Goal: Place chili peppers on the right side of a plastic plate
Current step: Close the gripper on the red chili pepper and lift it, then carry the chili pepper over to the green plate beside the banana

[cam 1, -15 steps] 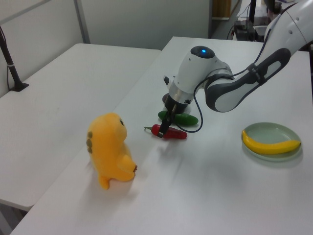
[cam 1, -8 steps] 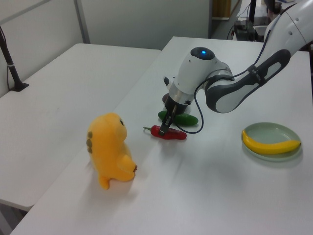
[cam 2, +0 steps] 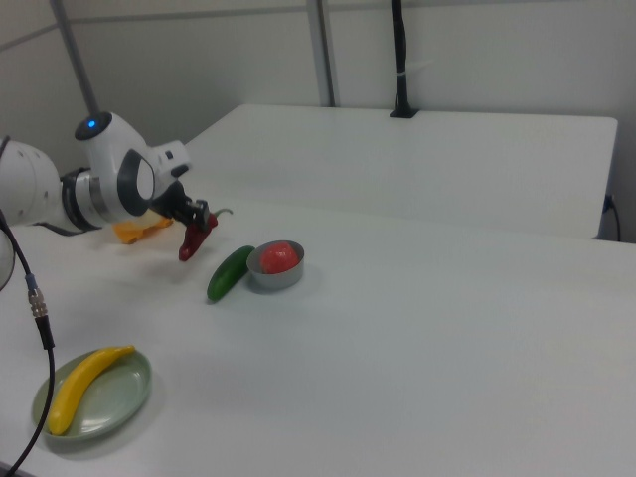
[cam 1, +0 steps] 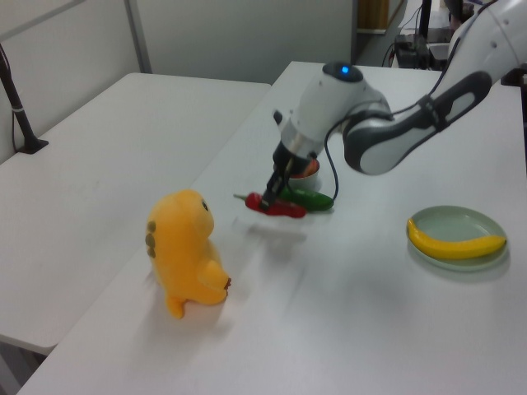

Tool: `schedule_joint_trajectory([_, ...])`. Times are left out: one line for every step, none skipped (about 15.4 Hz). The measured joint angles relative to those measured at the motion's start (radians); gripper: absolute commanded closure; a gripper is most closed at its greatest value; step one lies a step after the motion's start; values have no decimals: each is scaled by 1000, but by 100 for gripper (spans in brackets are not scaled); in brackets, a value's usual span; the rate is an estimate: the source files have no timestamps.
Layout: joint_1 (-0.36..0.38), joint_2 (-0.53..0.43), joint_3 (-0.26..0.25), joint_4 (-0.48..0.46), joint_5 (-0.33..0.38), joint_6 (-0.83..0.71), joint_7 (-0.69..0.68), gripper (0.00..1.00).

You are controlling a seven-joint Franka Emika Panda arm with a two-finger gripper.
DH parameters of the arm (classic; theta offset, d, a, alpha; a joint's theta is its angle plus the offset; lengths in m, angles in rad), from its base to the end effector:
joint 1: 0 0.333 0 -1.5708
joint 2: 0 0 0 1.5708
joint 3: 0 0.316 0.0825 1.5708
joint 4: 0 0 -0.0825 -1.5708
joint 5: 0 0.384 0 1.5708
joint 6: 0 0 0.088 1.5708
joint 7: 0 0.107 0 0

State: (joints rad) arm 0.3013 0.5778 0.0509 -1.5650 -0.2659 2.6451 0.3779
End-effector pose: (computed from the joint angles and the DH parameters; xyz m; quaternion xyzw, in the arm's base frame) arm 0.6921 0.2544 0.3626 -0.9626 -0.0774 -0.2591 0.0157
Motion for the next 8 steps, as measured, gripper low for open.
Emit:
schedule_joint_trajectory([-4, -20, -2, 1, 0, 0, 0, 98])
schedule_joint_trajectory([-13, -42, -3, -1, 0, 0, 0, 98])
schedule_joint_trajectory([-22, -65, -4, -7, 0, 0, 0, 98])
schedule_joint_trajectory([-34, -94, -4, -21, 0, -1, 0, 98])
schedule_joint_trajectory([-47, -130, -5, -45, 0, -6, 0, 98])
schedule_joint_trajectory([-57, -168, -6, -76, 0, -24, -4, 98])
schedule_joint_trajectory([-65, -210, -6, -112, -1, -60, -17, 98])
schedule_joint_trajectory([-73, -275, -6, -170, -1, -132, -53, 98])
